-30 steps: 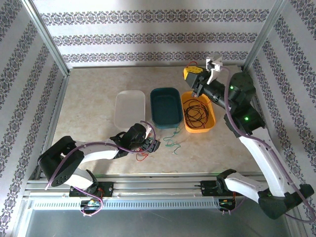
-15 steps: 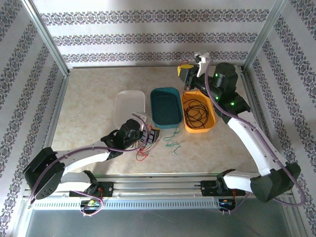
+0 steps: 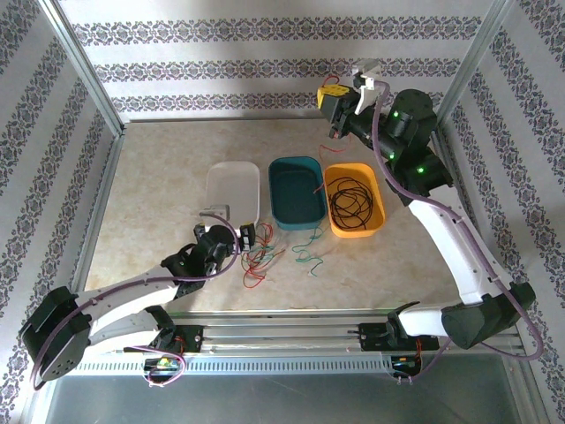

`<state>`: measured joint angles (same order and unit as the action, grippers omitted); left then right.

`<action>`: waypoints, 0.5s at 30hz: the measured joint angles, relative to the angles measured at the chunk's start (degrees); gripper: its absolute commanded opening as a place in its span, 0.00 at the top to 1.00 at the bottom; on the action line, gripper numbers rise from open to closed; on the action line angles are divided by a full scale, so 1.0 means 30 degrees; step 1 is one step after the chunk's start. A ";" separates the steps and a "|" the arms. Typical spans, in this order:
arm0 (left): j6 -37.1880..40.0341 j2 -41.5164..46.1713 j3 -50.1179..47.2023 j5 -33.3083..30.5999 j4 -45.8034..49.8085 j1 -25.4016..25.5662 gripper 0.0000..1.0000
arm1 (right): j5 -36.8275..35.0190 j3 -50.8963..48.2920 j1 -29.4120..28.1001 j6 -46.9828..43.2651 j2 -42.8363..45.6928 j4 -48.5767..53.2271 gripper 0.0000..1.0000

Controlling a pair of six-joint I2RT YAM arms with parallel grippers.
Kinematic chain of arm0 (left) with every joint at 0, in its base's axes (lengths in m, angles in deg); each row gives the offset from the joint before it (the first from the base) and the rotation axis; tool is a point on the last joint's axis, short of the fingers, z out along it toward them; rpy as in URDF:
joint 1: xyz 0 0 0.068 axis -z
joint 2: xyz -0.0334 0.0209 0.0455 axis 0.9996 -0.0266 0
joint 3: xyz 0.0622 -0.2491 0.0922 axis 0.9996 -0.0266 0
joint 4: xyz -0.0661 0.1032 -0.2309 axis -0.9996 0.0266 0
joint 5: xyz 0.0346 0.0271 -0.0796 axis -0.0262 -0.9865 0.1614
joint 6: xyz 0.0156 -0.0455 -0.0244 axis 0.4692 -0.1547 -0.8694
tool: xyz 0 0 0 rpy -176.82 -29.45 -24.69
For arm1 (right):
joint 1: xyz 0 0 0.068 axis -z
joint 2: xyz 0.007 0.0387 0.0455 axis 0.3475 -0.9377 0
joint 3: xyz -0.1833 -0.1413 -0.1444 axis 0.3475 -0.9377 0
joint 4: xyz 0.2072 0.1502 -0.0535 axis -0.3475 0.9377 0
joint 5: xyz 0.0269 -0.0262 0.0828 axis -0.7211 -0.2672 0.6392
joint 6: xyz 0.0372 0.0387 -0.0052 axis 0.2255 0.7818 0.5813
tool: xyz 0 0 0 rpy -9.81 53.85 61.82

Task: Untangle the cables

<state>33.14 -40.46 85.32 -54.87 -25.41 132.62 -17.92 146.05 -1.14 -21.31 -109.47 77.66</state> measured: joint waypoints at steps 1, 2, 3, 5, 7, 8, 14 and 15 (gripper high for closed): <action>-0.0117 0.0000 -0.0066 -0.0036 0.0131 0.0000 0.01 | 0.0080 0.0000 -0.0007 0.0000 -0.0117 -0.0022 1.00; -0.0204 0.0000 -0.0117 -0.0080 0.0175 0.0000 0.01 | 0.0153 0.0000 -0.0007 0.0007 -0.0270 -0.0044 1.00; -0.0306 0.0000 -0.0160 -0.0080 0.0233 0.0000 0.01 | 0.0168 -0.0007 -0.0007 0.0022 -0.0452 -0.0058 1.00; -0.0379 -0.0036 -0.0175 -0.0080 0.0277 0.0000 0.02 | 0.0226 -0.0175 -0.0007 0.0117 -0.0860 -0.0160 1.00; -0.0386 -0.0087 -0.0175 -0.0073 0.0277 0.0000 0.02 | 0.0335 -0.0780 -0.0007 0.0291 -0.1137 -0.0342 1.00; -0.0386 -0.0131 -0.0175 -0.0080 0.0270 0.0000 0.02 | 0.0488 -0.1202 -0.0007 0.0474 -0.1304 -0.0408 1.00; -0.0379 -0.0437 -0.0175 -0.0058 0.0270 0.0000 0.02 | 0.2827 -0.3606 -0.0015 0.2142 -0.3446 -0.0386 1.00; -0.0379 -0.0474 -0.0175 -0.0058 0.0270 0.0000 0.02 | 0.3286 -0.3971 -0.0015 0.2390 -0.3847 -0.0364 1.00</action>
<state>32.00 -41.88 84.79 -55.05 -24.60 132.62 -8.06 134.13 -1.18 -14.14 -121.01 76.56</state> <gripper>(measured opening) 0.984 0.043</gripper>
